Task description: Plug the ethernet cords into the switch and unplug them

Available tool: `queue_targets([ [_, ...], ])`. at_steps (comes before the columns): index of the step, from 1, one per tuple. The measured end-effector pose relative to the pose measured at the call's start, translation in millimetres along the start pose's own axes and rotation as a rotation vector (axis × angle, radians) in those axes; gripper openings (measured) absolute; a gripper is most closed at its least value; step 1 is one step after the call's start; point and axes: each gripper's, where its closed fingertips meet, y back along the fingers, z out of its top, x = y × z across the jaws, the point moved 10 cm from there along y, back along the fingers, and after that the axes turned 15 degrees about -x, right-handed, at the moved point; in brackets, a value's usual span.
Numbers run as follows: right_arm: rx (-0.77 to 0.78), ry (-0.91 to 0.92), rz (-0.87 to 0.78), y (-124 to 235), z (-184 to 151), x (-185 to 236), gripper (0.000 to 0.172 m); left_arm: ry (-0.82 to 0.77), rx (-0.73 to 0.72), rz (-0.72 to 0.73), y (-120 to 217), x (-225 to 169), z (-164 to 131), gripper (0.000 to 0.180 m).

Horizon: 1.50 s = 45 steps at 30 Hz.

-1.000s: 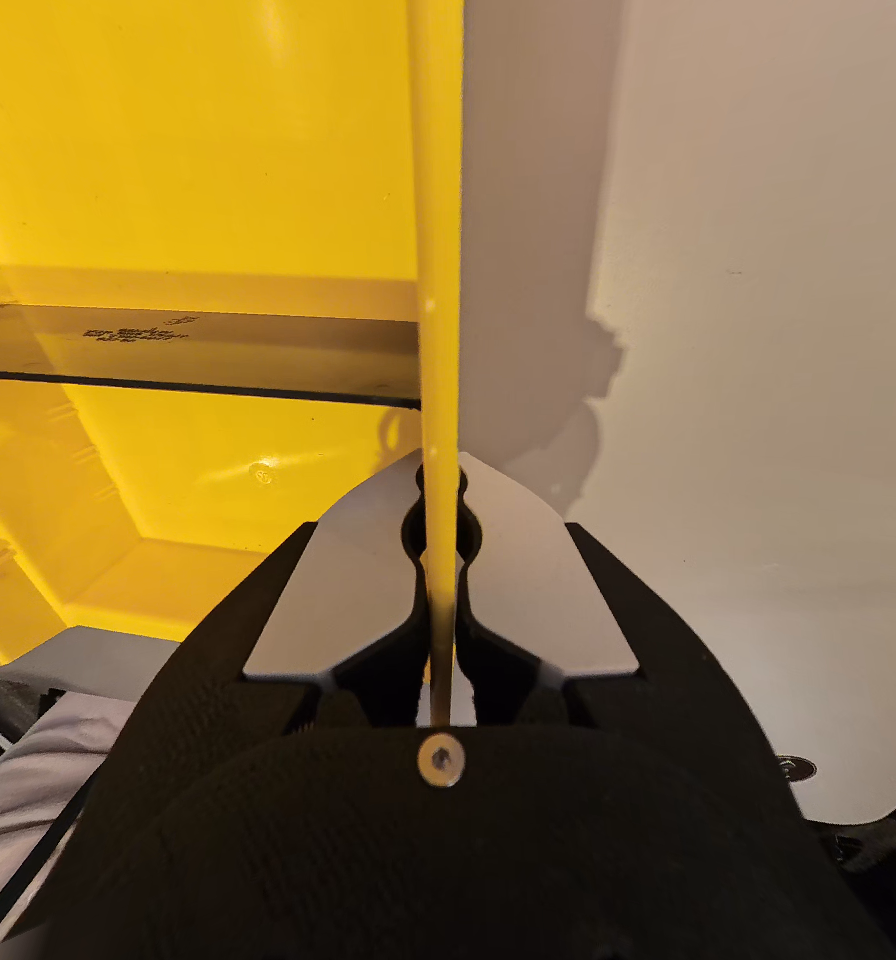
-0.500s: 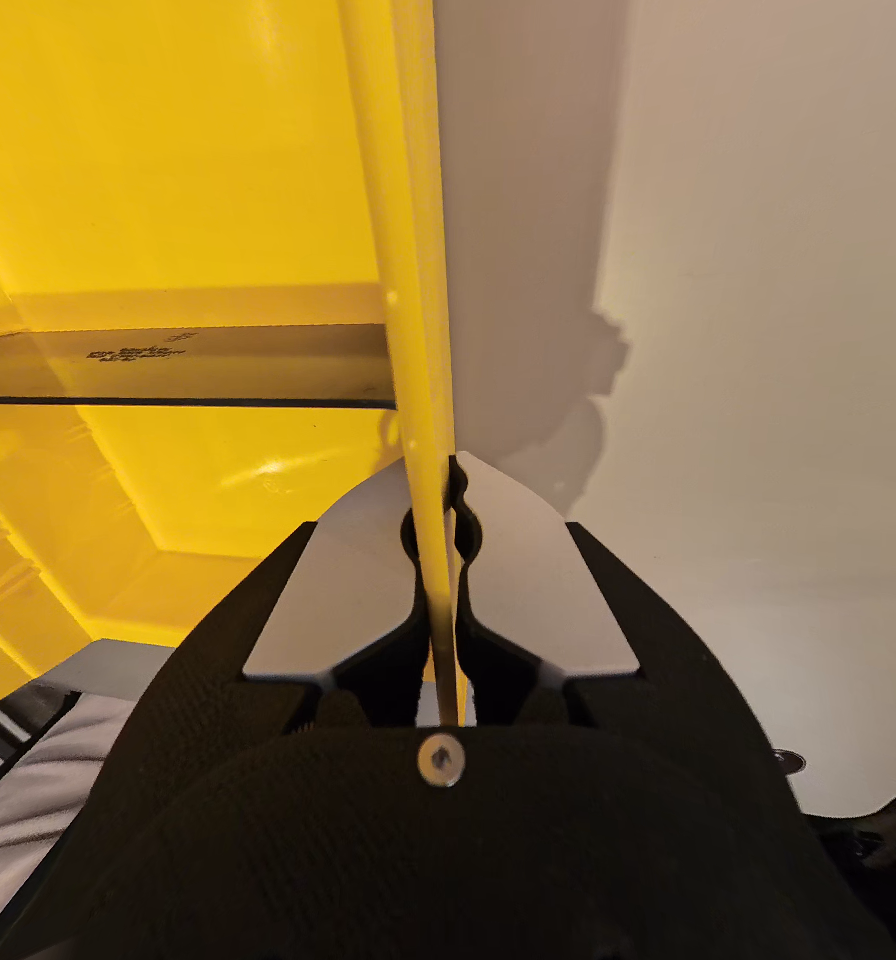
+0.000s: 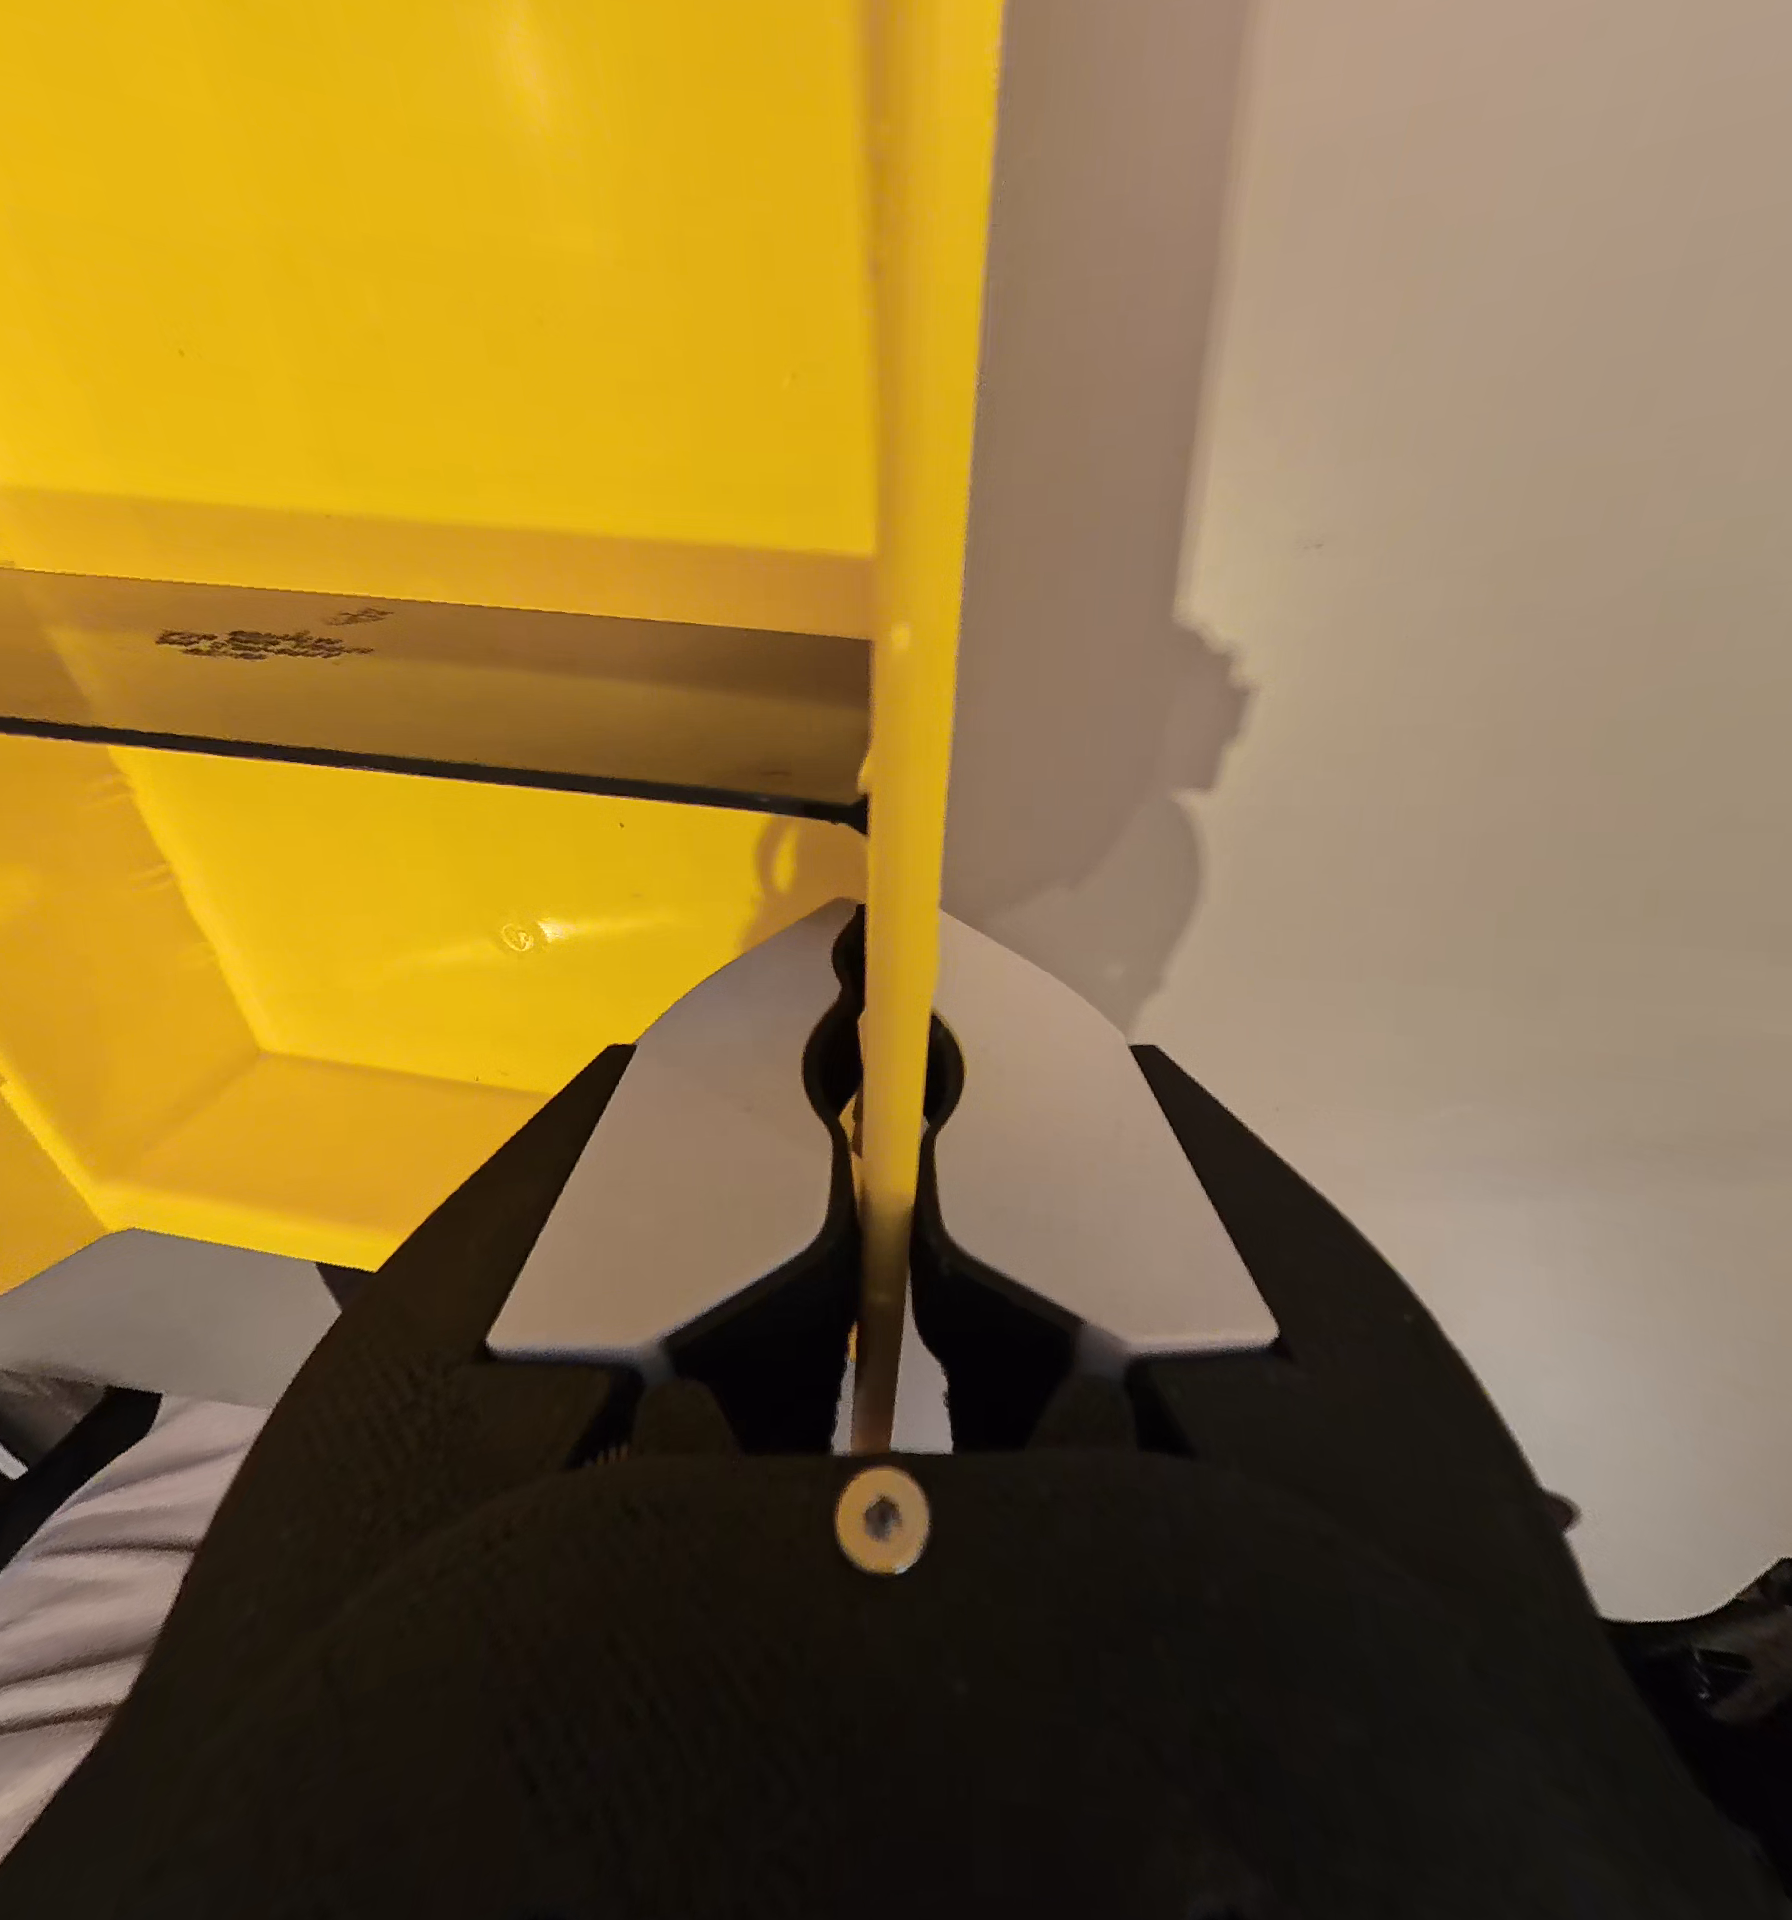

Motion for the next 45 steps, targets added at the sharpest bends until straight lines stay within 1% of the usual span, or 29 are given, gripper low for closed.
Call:
queue_targets([
  [4,-0.008,0.033,0.009,0.1,-0.2,-0.6,0.005,0.018,-0.008,0.006,5.7,5.4,-3.4,0.016],
  [10,-0.002,0.059,0.011,-0.2,0.5,-1.2,0.005,-0.057,0.023,0.029,10.2,6.0,-5.5,0.014],
  [14,-0.021,0.081,0.023,-0.1,-2.1,-1.4,0.005,-0.055,0.019,-0.012,10.7,9.2,-5.5,0.016],
  [16,-0.036,0.098,0.029,-0.6,-3.5,-1.2,0.007,-0.088,0.014,-0.041,13.2,10.5,-6.6,0.016],
  [17,-0.044,0.106,0.035,-1.2,-4.8,-1.2,0.008,-0.113,0.001,-0.044,16.3,11.1,-6.7,0.02],
  [18,-0.05,0.113,0.039,-2.0,-6.5,-1.4,0.009,-0.151,-0.018,-0.047,21.1,11.4,-6.3,0.025],
  [20,-0.076,0.136,0.018,-0.5,-9.7,-1.9,0.016,-0.24,-0.056,-0.047,35.1,10.7,-3.8,0.028],
  [21,-0.11,0.153,0.015,2.3,-10.7,-1.1,0.016,-0.279,-0.095,-0.061,44.1,8.4,-1.3,0.027],
  [24,-0.217,0.182,-0.012,17.8,-13.2,2.0,0.019,-0.407,-0.243,-0.162,74.1,-9.2,8.9,0.024],
  [26,-0.322,0.235,-0.046,33.3,-14.8,6.3,0.021,-0.572,-0.363,-0.22,92.2,-27.0,13.4,0.025],
  [27,-0.39,0.263,-0.059,42.2,-15.3,9.4,0.021,-0.676,-0.417,-0.239,99.7,-36.4,14.2,0.028],
  [28,-0.443,0.289,-0.081,50.3,-16.5,11.9,0.025,-0.79,-0.469,-0.234,105.5,-44.6,14.2,0.033],
  [30,-0.585,0.325,-0.112,69.1,-18.7,18.1,0.024,-0.987,-0.583,-0.156,107.7,-55.4,12.9,0.046],
  [31,-0.648,0.33,-0.131,79.3,-19.7,21.1,0.024,-1.061,-0.613,-0.146,104.2,-60.4,11.6,0.048],
  [32,-0.693,0.338,-0.146,88.9,-20.5,24.1,0.024,-1.111,-0.613,-0.154,98.2,-65.4,10.8,0.052],
  [34,-0.775,0.356,-0.184,108.2,-20.7,30.0,0.024,-1.197,-0.567,-0.174,84.4,-76.7,12.4,0.058],
  [35,-0.824,0.37,-0.175,117.7,-19.8,34.6,0.024,-1.261,-0.545,-0.185,78.3,-83.2,14.3,0.056],
  [36,-0.891,0.385,-0.124,127.5,-17.8,41.4,0.024,-1.347,-0.516,-0.18,72.9,-90.1,16.6,0.051],
  [37,-0.963,0.402,-0.035,137.5,-16.1,50.2,0.024,-1.457,-0.471,-0.168,67.4,-97.2,18.7,0.046],
  [38,-1.031,0.402,0.058,147.9,-14.7,58.9,0.025,-1.58,-0.414,-0.156,60.9,-104.2,20.5,0.049],
  [40,-1.16,0.381,0.236,169.6,-12.3,76.1,0.026,-1.83,-0.242,-0.083,45.1,-113.3,26.0,0.049],
  [41,-1.228,0.373,0.318,180.8,-11.9,84.5,0.026,-1.927,-0.146,-0.038,35.5,-115.9,29.9,0.049],
  [42,-1.297,0.367,0.388,192.1,-12.3,92.3,0.026,-1.986,-0.048,-0.018,25.4,-117.7,32.6,0.051],
  [44,-1.428,0.365,0.496,212.5,-16.0,106.2,0.025,-2.055,0.153,-0.013,6.8,-118.8,32.5,0.056],
  [45,-1.488,0.372,0.54,220.5,-18.2,112.3,0.025,-2.095,0.228,-0.012,-0.4,-117.9,31.2,0.055],
])
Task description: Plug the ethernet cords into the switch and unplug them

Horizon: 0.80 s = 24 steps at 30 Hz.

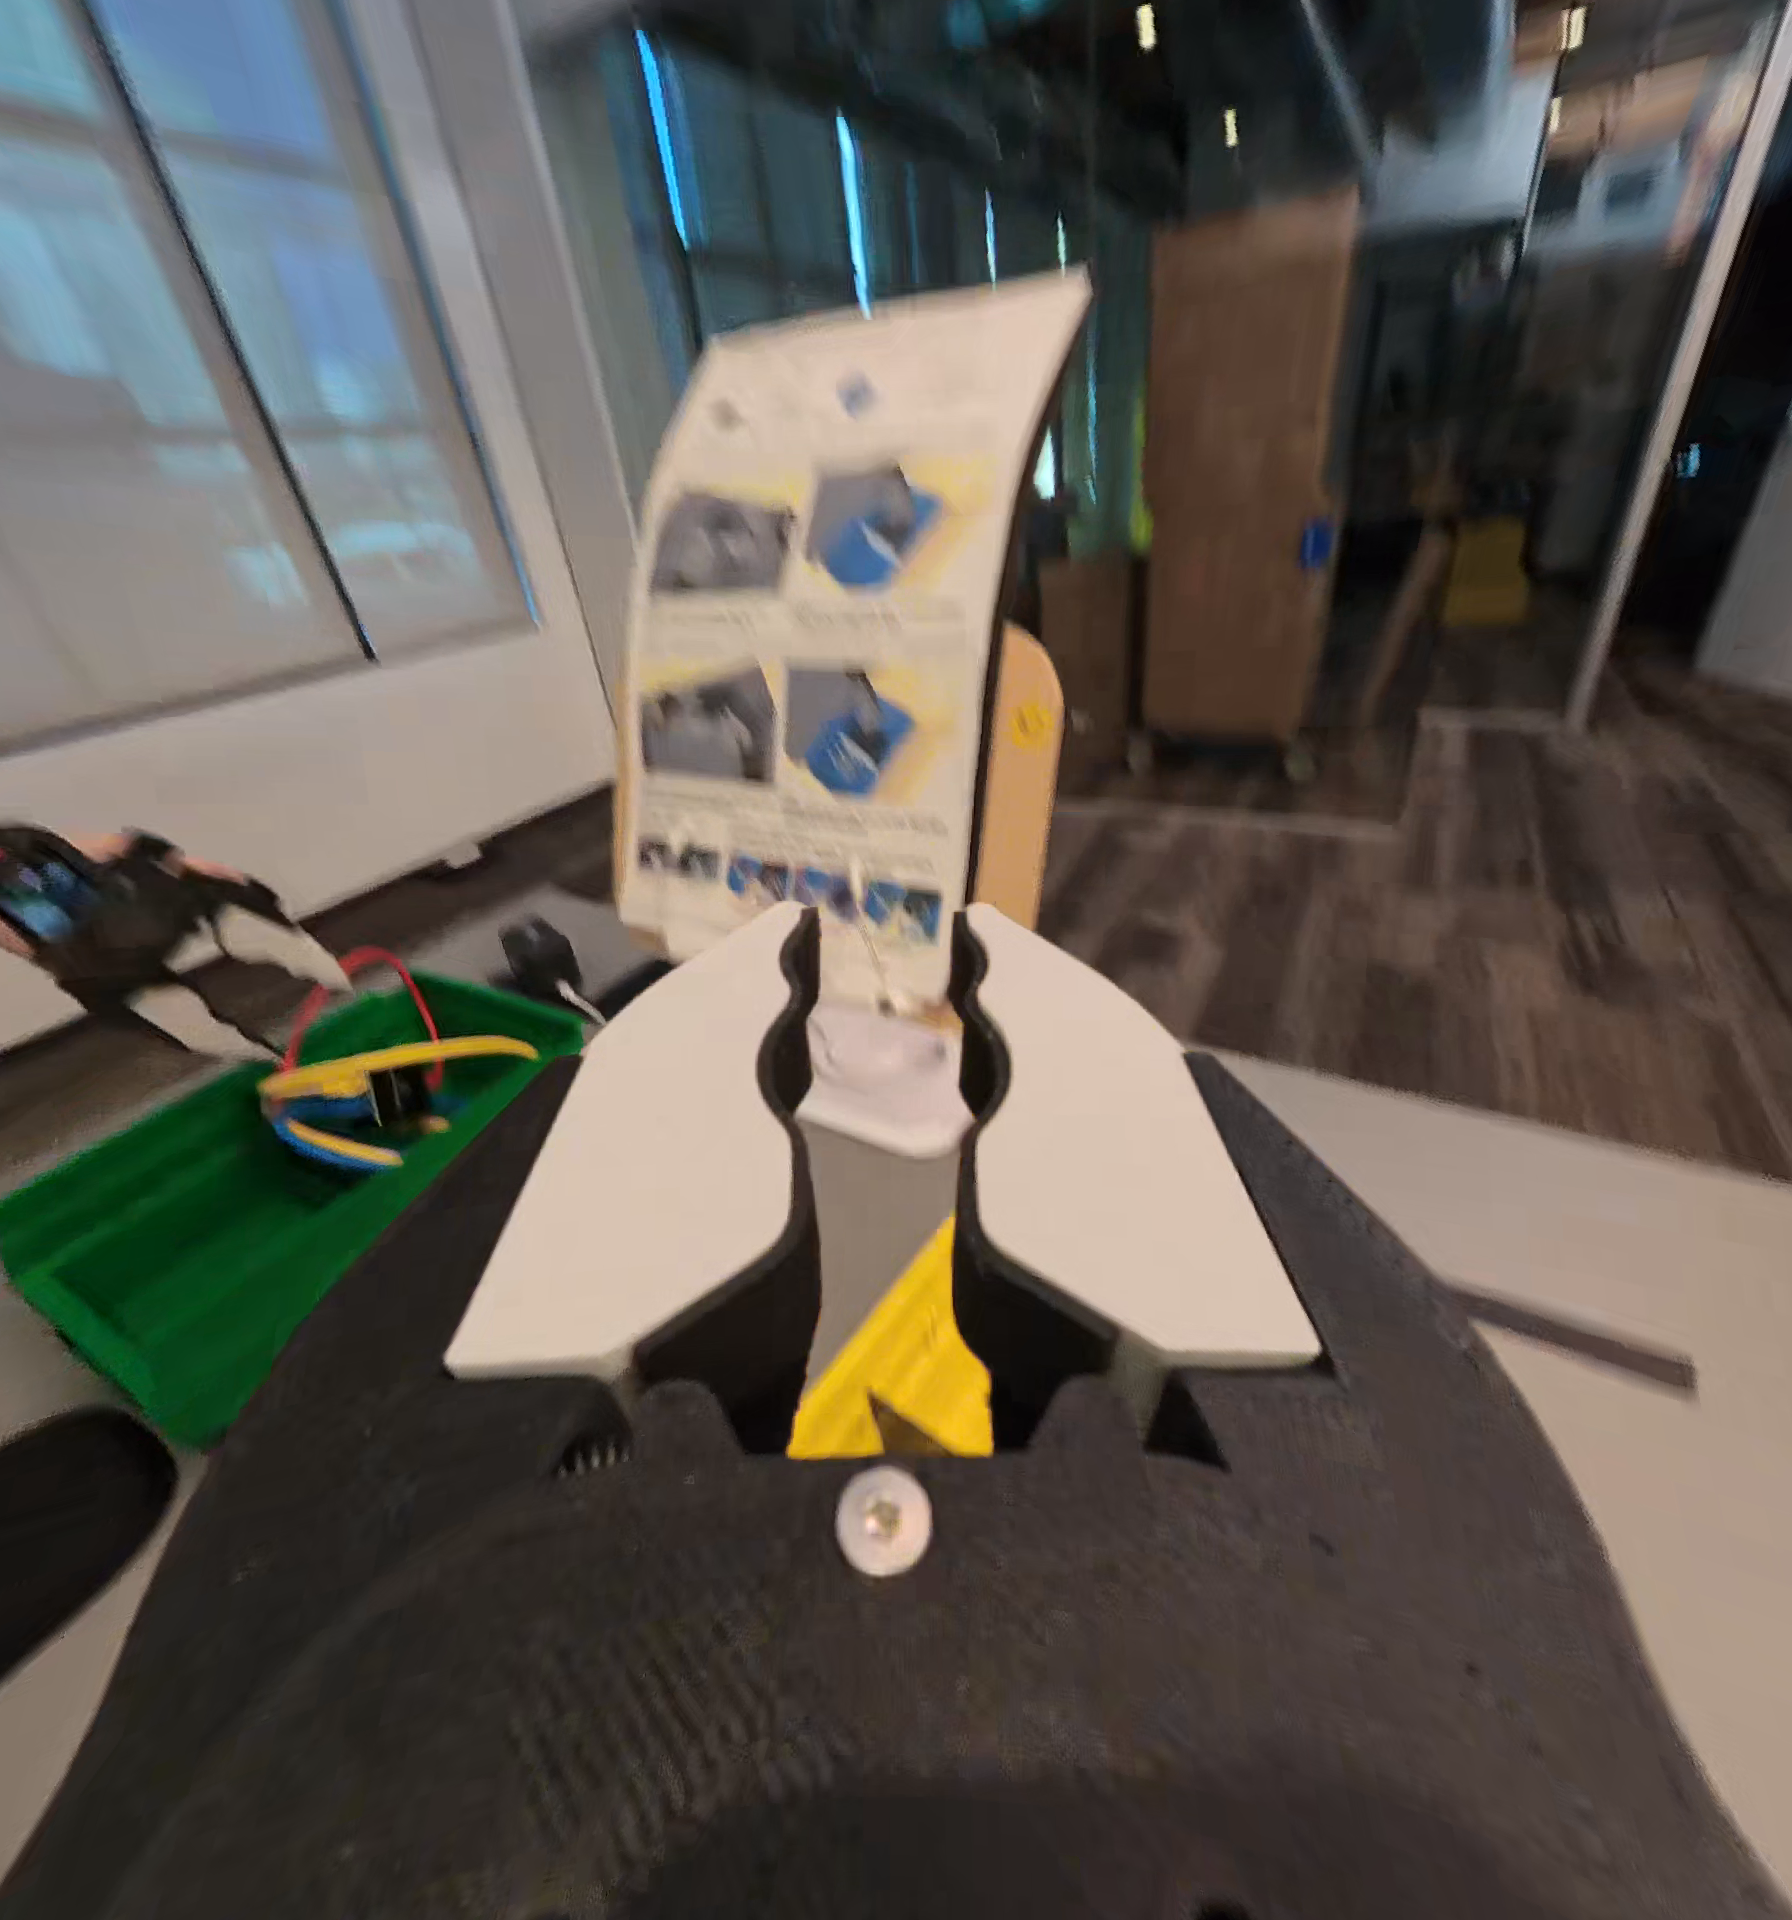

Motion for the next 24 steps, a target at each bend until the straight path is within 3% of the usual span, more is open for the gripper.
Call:
queue_targets([
  [5,-0.206,0.084,-0.072,-4.8,4.8,9.5,0.026,-0.193,0.058,-0.133,-23.6,-0.4,-4.1,0.045],
  [7,-0.218,0.082,-0.114,-8.0,-2.8,4.6,0.026,-0.236,0.036,-0.142,-29.0,6.1,-0.3,0.044],
  [14,-0.02,0.02,-0.109,-25.9,-33.2,-10.7,0.029,-0.38,0.099,-0.289,-49.4,2.2,-6.9,0.046],
  [18,-0.039,-0.008,-0.114,-27.6,-35.4,-16.6,0.029,-0.338,0.057,-0.31,-58.2,7.5,-5.8,0.051],
  [24,-0.015,-0.066,-0.103,-27.3,-40.5,-22.4,0.029,-0.388,0.075,-0.349,-64.5,12.2,2.0,0.038],
])
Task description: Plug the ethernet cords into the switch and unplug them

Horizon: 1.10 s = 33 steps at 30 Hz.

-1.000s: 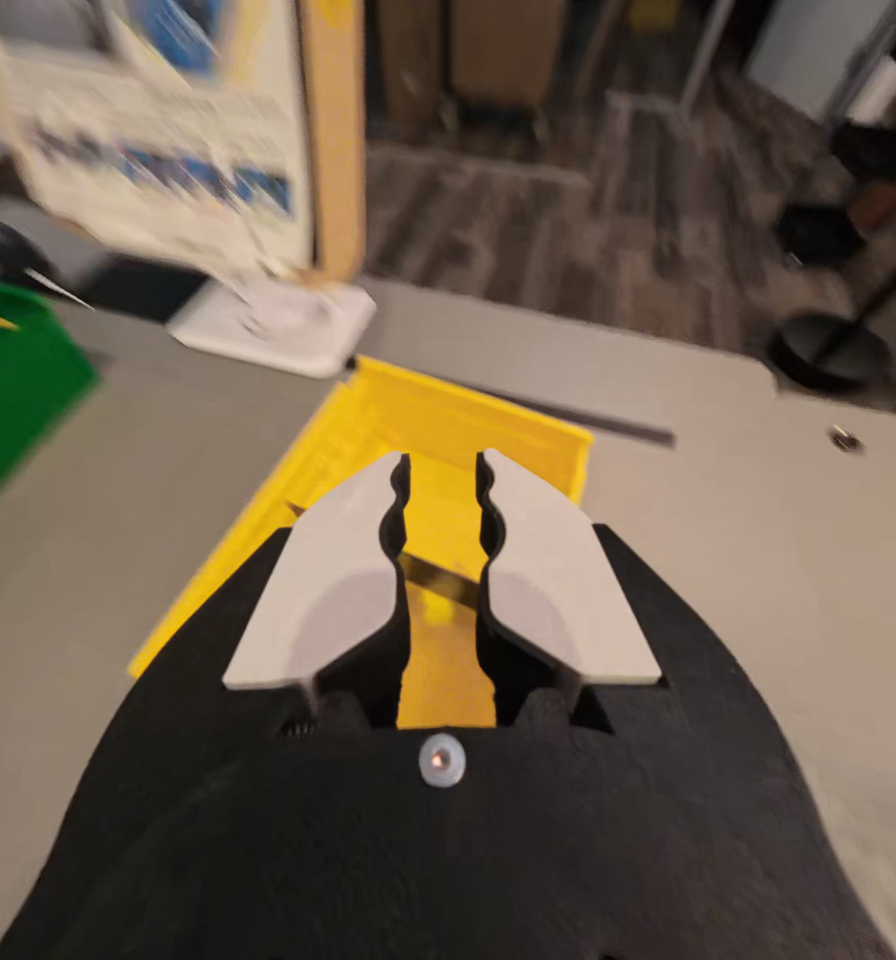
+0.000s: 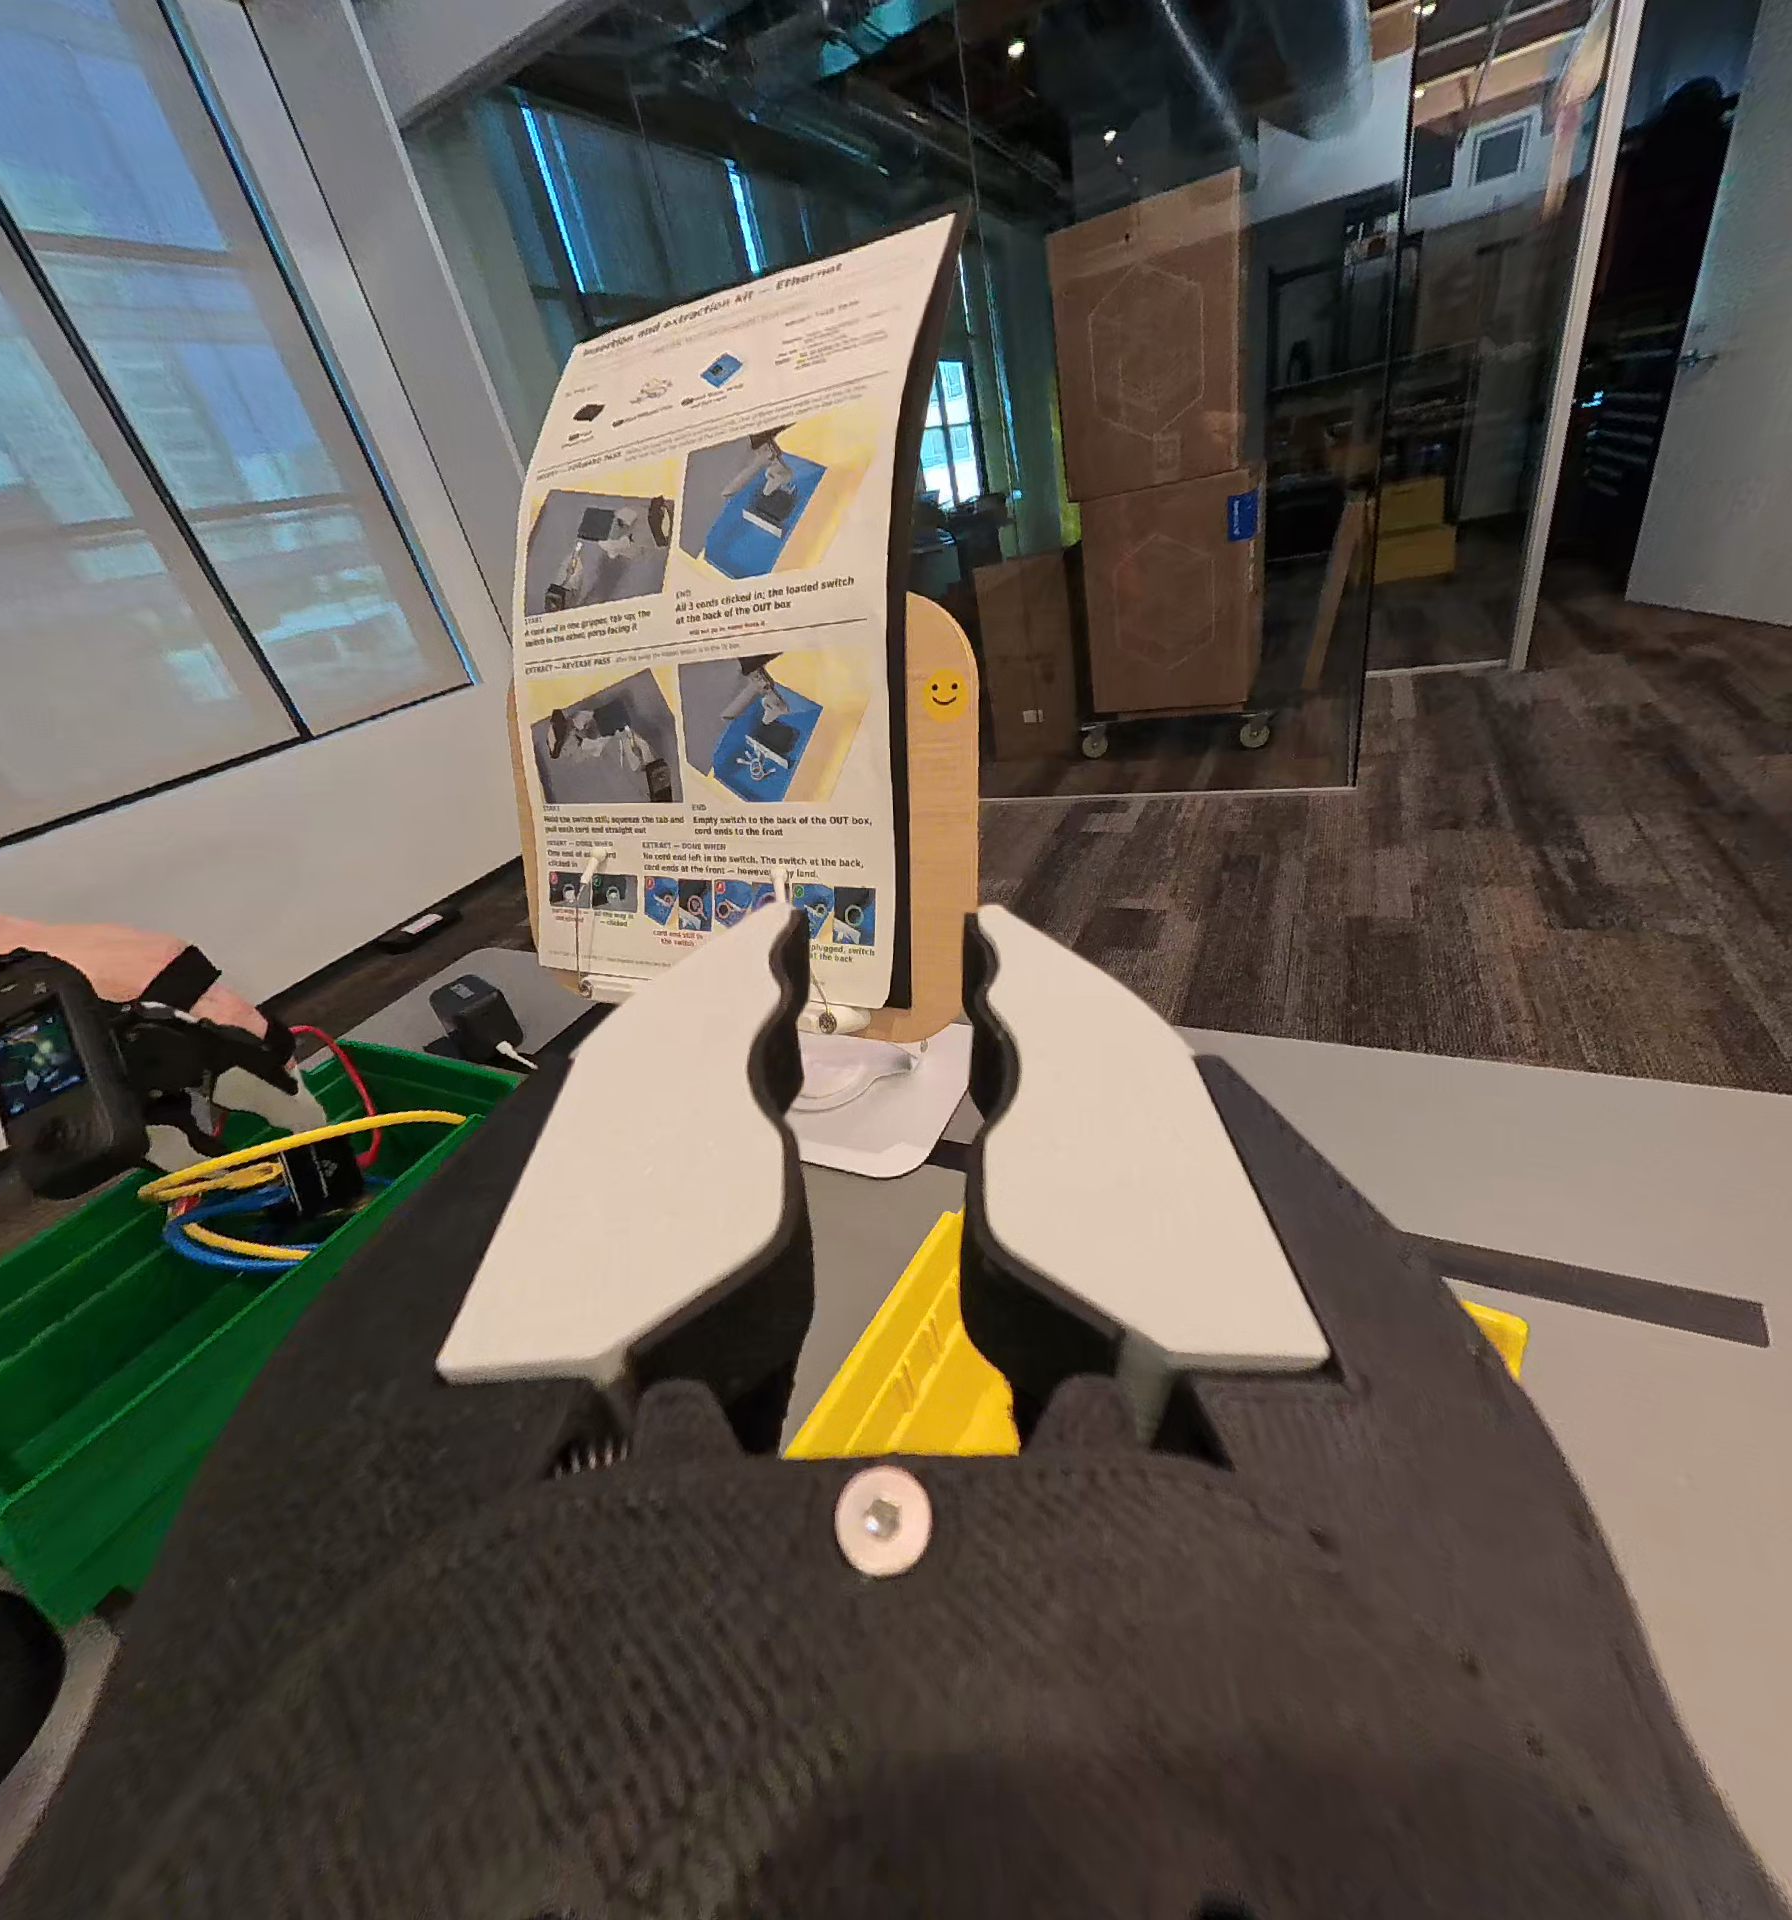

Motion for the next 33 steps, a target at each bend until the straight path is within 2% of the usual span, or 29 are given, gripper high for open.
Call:
queue_targets([
  [3,-0.007,-0.002,0.003,0.6,0.9,0.2,0.029,-0.035,0.052,-0.041,-1.3,-1.4,1.2,0.035],
  [11,0.009,-0.038,0.003,1.7,-1.0,-4.5,0.029,0.024,0.066,-0.095,-10.6,0.7,6.4,0.035],
  [22,-0.007,-0.081,0.043,4.0,2.0,-3.8,0.029,-0.039,0.126,-0.018,-13.9,-5.1,8.6,0.028],
  [27,-0.011,-0.084,0.053,3.6,2.5,-3.1,0.029,-0.002,0.111,0.071,4.6,-0.1,10.0,0.027],
  [33,-0.006,-0.111,0.085,-1.3,-1.5,-1.3,0.028,0.117,0.081,0.191,48.8,8.8,5.0,0.026],
])
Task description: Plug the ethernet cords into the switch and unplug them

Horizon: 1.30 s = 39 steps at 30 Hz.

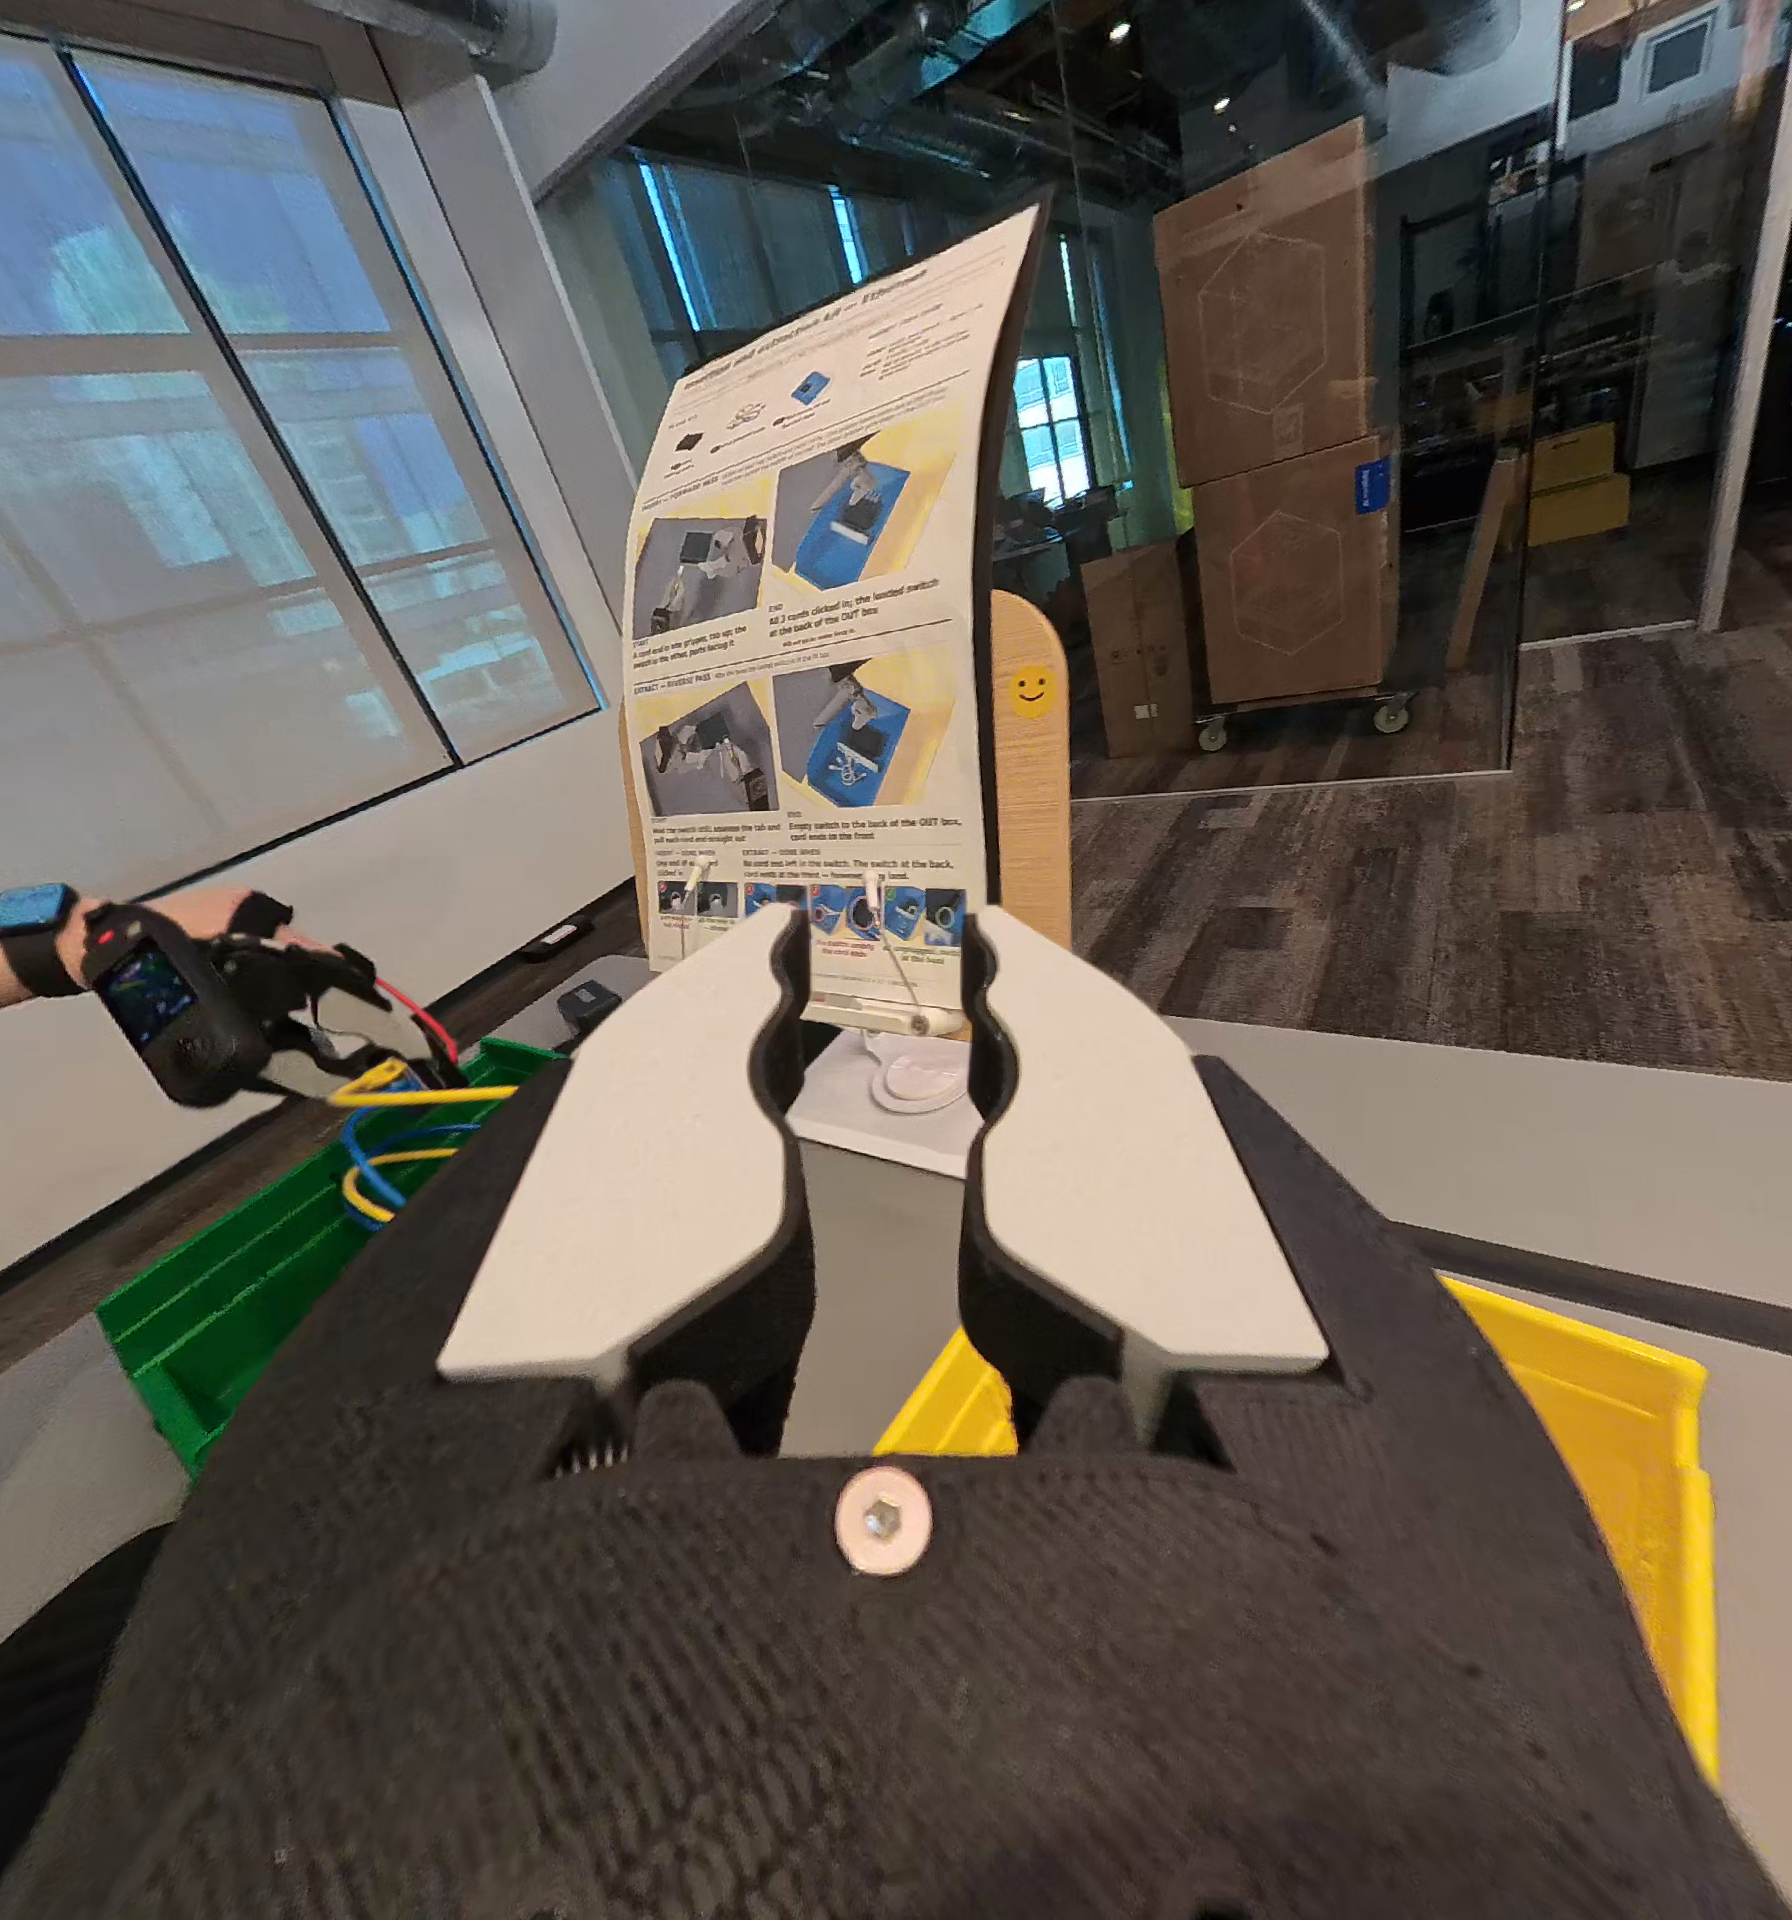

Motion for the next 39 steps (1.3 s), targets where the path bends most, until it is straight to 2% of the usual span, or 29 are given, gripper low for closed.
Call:
queue_targets([
  [4,0.055,0.017,0.078,-15.2,-11.9,12.2,0.029,0.07,-0.051,0.045,26.2,2.3,5.3,0.025],
  [8,0.176,0.08,0.301,-41.9,-37.1,52.1,0.03,0.076,-0.053,0.043,45.6,-3.1,19.6,0.025],
  [11,0.243,0.174,0.517,-65.5,-69.5,101.7,0.04,0.096,-0.045,0.039,61.7,-3.7,29.0,0.025],
  [14,0.209,0.283,0.745,-89.5,-116.7,167.1,0.055,0.127,-0.038,0.033,74.7,-3.1,35.5,0.024],
  [17,0.258,0.517,0.872,-116.8,-166.7,223.6,0.065,0.135,-0.01,0.039,79.7,-4.7,38.2,0.024],
  [20,0.225,0.659,0.94,-142.4,-198.0,250.4,0.063,0.152,0.021,0.026,80.3,-10.8,38.3,0.024],
  [22,0.297,0.651,0.99,-154.1,-215.0,259.2,0.058,0.163,0.026,0.024,81.9,-14.8,37.6,0.024],
  [23,0.344,0.659,0.997,-157.9,-221.4,263.4,0.05,0.166,0.026,0.026,83.0,-16.2,37.5,0.024],
  [27,0.327,0.754,0.974,-161.4,-230.6,279.3,0.011,0.159,0.019,0.026,85.8,-20.4,40.7,0.024],
  [28,0.343,0.764,0.976,-160.9,-231.5,281.8,0.007,0.154,0.024,0.026,85.8,-21.1,41.3,0.024],
  [33,0.344,0.646,1.022,-160.6,-226.4,282.1,0.006,0.162,-0.016,0.031,89.7,-27.0,39.4,0.024],
  [39,0.35,0.65,1.047,-164.5,-211.2,288.2,0.006,0.203,-0.063,0.087,97.3,-30.9,37.2,0.024],
])
